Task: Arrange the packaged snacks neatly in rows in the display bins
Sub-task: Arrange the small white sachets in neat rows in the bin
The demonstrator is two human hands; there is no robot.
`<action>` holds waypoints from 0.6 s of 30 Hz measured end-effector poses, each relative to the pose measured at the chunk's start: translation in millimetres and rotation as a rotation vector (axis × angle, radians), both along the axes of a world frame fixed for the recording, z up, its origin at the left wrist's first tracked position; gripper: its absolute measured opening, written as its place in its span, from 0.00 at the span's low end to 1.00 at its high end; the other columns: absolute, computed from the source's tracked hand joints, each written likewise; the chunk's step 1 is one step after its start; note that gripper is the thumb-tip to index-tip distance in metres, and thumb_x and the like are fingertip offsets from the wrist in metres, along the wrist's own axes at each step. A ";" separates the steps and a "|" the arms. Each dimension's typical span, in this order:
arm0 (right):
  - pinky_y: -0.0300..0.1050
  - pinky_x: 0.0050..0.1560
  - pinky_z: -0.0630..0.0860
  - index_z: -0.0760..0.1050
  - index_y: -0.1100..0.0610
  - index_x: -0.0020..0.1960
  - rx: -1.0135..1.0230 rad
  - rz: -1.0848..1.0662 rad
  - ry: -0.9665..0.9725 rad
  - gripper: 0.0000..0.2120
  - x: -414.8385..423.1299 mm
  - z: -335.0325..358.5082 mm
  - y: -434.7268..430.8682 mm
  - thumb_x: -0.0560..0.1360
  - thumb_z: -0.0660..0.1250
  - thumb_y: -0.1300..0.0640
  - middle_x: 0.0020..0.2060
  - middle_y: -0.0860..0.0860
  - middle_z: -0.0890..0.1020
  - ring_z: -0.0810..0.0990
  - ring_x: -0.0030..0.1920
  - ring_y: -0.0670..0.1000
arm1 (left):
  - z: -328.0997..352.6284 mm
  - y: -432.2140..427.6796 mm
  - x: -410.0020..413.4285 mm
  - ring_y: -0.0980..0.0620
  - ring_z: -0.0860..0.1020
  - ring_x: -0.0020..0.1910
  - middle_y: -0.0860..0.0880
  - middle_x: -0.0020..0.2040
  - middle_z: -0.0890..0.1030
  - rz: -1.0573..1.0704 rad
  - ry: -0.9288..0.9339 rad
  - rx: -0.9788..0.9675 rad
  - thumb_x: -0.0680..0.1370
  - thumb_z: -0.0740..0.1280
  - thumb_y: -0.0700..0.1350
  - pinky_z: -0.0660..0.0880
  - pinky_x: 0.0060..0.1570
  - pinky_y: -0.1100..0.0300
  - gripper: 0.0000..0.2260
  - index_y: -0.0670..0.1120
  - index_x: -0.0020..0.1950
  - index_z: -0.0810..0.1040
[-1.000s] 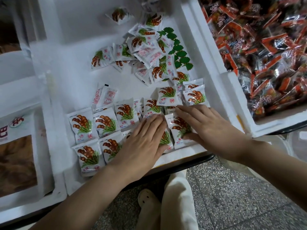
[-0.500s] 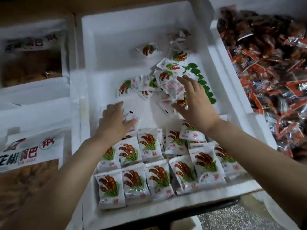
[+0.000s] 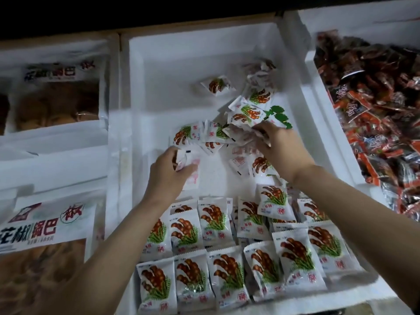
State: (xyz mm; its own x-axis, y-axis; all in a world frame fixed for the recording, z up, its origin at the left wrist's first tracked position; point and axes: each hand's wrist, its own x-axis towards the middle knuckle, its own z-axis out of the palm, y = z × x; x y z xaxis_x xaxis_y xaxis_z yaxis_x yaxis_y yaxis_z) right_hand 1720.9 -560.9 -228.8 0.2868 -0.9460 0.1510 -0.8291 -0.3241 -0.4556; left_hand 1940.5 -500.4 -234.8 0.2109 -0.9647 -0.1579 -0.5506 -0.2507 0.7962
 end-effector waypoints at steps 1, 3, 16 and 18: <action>0.50 0.43 0.75 0.74 0.62 0.59 -0.029 -0.011 -0.011 0.11 -2.0 4.6 0.9 0.79 0.61 0.60 0.44 0.59 0.82 0.80 0.42 0.60 | 3.8 -0.9 -2.8 0.62 0.72 0.34 0.57 0.38 0.75 0.043 0.047 -0.034 0.75 0.70 0.43 0.67 0.30 0.76 0.07 0.46 0.49 0.72; 0.48 0.40 0.74 0.75 0.62 0.58 -0.089 -0.058 -0.065 0.11 -4.9 14.6 6.3 0.79 0.61 0.58 0.40 0.59 0.82 0.79 0.38 0.58 | 10.8 -2.2 -11.1 0.61 0.74 0.36 0.57 0.40 0.76 0.098 0.153 -0.050 0.76 0.69 0.43 0.68 0.30 0.76 0.08 0.46 0.52 0.72; 0.35 0.41 0.79 0.78 0.62 0.45 0.545 -0.363 -1.125 0.07 -39.3 30.2 93.6 0.75 0.65 0.59 0.44 0.56 0.84 0.84 0.42 0.49 | 30.6 34.1 -104.0 0.56 0.80 0.45 0.52 0.49 0.81 -0.080 0.534 0.113 0.80 0.61 0.49 0.78 0.47 0.58 0.07 0.54 0.57 0.74; 0.39 0.41 0.80 0.78 0.61 0.46 0.522 -0.358 -1.095 0.09 -51.3 30.5 101.4 0.73 0.66 0.55 0.43 0.57 0.84 0.84 0.42 0.50 | 31.7 38.3 -112.5 0.53 0.76 0.43 0.50 0.46 0.78 -0.111 0.514 0.086 0.80 0.62 0.49 0.75 0.45 0.56 0.08 0.54 0.58 0.74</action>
